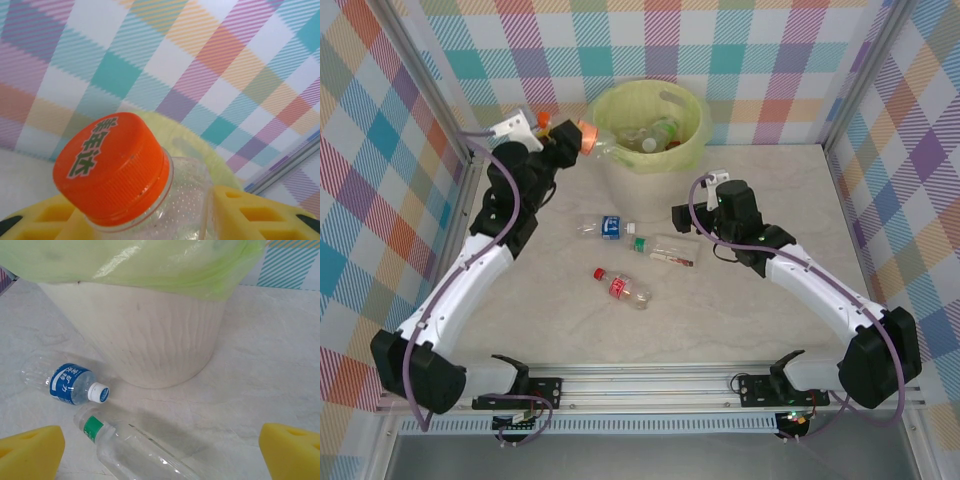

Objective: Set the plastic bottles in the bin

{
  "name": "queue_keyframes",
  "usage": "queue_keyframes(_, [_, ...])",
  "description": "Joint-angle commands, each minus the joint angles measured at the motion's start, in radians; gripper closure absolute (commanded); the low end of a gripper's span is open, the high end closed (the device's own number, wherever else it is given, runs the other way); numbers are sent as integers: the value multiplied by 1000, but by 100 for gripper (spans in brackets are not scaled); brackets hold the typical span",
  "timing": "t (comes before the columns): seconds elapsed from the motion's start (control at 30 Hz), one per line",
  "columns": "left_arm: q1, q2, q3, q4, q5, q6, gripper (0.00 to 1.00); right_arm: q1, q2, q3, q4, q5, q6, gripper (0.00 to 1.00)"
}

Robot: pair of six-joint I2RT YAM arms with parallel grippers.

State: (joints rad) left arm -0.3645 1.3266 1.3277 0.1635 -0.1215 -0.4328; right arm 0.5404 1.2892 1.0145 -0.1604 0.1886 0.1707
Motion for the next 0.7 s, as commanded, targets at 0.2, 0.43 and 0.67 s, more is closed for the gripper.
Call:
queue_keyframes(0.2, [-4,287,304,-4,-29,122,56,3,7,0,4,-54,-31,0])
queue_keyframes(0.43, [-5,428,454,-88,-56,228,53,3,71,71,-168,-80,-173,0])
queue_keyframes(0.67, [-7,487,501,-163,-57,256,48,3,126,89,-211,-57,-201,0])
